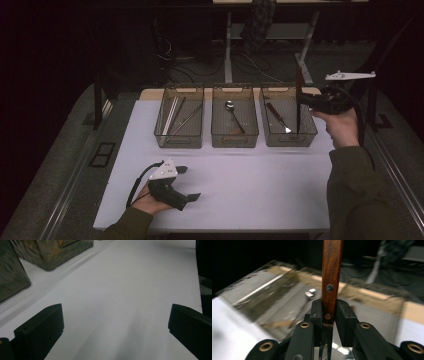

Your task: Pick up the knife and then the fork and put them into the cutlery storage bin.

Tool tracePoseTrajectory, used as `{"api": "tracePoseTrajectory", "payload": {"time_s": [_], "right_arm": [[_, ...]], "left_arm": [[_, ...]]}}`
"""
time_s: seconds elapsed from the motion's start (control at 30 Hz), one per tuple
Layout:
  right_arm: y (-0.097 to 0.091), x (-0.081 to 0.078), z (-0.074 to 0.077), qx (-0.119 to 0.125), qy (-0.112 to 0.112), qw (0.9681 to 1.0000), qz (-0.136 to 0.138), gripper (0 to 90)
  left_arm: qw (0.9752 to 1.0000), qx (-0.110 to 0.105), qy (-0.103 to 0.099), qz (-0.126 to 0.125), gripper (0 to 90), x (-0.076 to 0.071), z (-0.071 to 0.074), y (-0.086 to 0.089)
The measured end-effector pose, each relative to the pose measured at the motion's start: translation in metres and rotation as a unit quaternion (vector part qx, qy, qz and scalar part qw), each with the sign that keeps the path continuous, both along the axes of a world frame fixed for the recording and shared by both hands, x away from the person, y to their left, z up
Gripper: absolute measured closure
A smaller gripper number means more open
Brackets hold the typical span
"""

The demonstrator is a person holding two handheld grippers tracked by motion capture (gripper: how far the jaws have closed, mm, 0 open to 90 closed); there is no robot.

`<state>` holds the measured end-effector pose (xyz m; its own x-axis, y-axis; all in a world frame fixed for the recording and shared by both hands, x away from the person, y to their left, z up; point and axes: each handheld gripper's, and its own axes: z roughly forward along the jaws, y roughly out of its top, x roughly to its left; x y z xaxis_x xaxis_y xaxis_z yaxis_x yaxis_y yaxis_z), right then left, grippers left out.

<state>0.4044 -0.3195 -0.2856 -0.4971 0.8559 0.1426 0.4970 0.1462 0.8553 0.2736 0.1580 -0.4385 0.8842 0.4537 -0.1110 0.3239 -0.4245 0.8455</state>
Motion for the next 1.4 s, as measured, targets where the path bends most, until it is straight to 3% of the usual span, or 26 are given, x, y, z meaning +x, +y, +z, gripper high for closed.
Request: {"api": "tracePoseTrajectory", "payload": {"time_s": [0.07,0.17,0.37,0.47,0.63,0.77,0.87,0.9,0.97,1.0,1.13,1.27,1.4], "right_arm": [[-0.004,0.008,0.003,-0.009,-0.013,0.9997,-0.019,76.6],[-0.009,0.019,0.002,-0.018,-0.013,0.9990,-0.038,76.5],[-0.011,0.038,-0.019,-0.064,0.023,0.9964,-0.051,76.5],[-0.014,0.042,-0.030,-0.063,0.046,0.9955,-0.054,76.5],[-0.011,0.048,-0.057,-0.090,0.082,0.9908,-0.059,76.4],[-0.014,0.052,-0.076,-0.090,0.106,0.9881,-0.066,76.2],[-0.014,0.054,-0.085,-0.092,0.113,0.9863,-0.077,75.8],[-0.015,0.055,-0.087,-0.083,0.117,0.9864,-0.080,74.6],[-0.014,0.057,-0.091,-0.087,0.126,0.9847,-0.083,62.0],[-0.014,0.057,-0.092,-0.085,0.126,0.9849,-0.083,58.8],[-0.015,0.050,-0.092,-0.054,0.102,0.9911,-0.067,48.2],[-0.014,0.041,-0.091,-0.036,0.083,0.9947,-0.048,42.5],[-0.008,0.025,-0.090,-0.018,0.060,0.9980,-0.007,35.8]], "left_arm": [[1.0000,0.000,0.000,0.000,0.0,0.000,0.000,0.000],[1.0000,-0.002,-0.001,-0.001,0.0,-0.001,0.000,0.000],[1.0000,-0.003,0.000,0.000,0.0,0.000,0.000,0.000],[1.0000,-0.004,0.000,0.000,0.0,0.000,0.000,0.000],[1.0000,-0.003,-0.001,-0.001,0.0,-0.001,0.001,0.000],[1.0000,-0.005,0.001,-0.001,0.0,-0.001,0.000,0.000],[1.0000,-0.005,0.001,-0.002,0.0,0.000,0.000,0.000],[1.0000,-0.005,0.001,-0.002,0.0,0.000,0.000,0.000],[1.0000,-0.005,0.001,-0.002,0.0,0.000,0.000,0.000],[1.0000,-0.005,0.001,-0.002,0.0,0.000,0.000,0.000],[1.0000,-0.004,0.001,-0.003,0.0,0.000,0.000,0.000],[1.0000,-0.003,0.001,-0.002,0.0,-0.001,0.000,-0.001],[1.0000,-0.002,0.003,0.001,0.0,0.000,-0.001,0.000]]}}
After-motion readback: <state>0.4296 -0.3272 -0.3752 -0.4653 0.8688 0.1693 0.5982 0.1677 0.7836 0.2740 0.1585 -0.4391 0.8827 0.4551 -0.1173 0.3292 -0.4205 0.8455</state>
